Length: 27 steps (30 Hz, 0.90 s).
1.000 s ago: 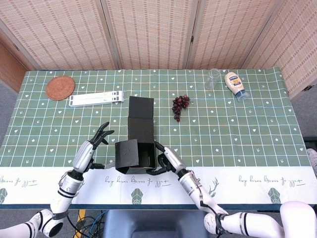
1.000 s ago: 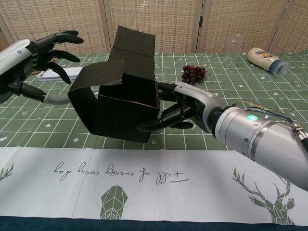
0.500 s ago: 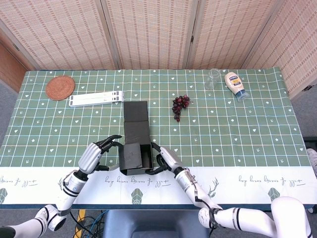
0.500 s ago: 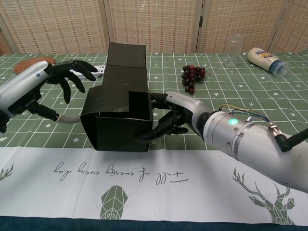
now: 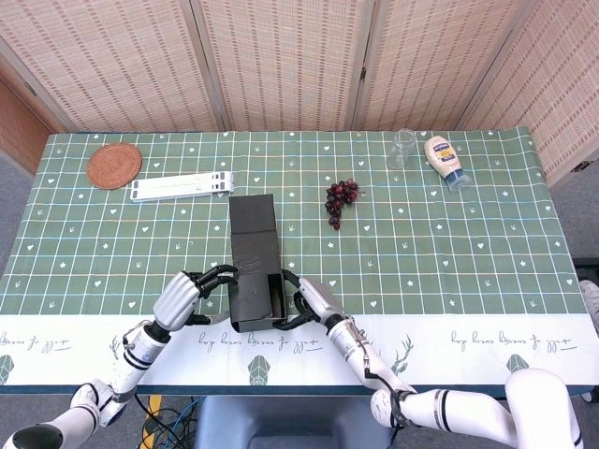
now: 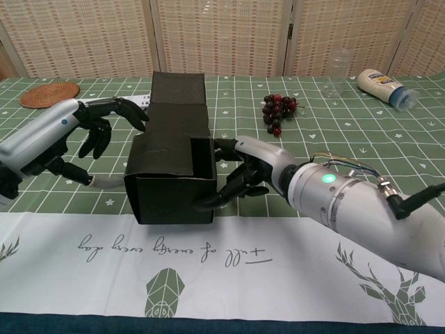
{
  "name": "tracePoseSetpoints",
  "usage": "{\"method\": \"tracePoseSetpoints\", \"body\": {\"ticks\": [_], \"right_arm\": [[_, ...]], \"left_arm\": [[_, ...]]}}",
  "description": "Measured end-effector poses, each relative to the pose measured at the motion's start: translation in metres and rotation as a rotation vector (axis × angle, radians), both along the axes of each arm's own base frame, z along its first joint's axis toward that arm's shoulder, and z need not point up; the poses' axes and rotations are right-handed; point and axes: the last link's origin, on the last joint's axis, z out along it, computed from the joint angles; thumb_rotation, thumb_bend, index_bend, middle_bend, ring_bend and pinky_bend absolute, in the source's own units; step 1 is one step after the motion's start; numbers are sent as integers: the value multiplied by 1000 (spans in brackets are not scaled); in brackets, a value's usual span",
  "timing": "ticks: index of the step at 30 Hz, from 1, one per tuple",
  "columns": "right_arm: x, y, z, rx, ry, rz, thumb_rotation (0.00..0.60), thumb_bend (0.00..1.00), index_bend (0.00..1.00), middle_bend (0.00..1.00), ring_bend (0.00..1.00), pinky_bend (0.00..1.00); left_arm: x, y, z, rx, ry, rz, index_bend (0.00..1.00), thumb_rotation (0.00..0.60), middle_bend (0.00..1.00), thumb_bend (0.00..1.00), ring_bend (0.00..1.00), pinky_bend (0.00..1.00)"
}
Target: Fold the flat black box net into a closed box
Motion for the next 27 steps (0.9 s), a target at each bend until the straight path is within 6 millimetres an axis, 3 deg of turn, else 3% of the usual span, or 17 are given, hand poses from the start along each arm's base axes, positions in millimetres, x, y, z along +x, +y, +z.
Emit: {"method": "tracePoseSetpoints", "body": {"ticks": [27], "right_arm": [[1,-1,-13,11,132,110,600,420,268,427,821,1000]], "left_arm": [[-7,-8,-18,-87,189,-137,457,600,327,77,705,775]]}}
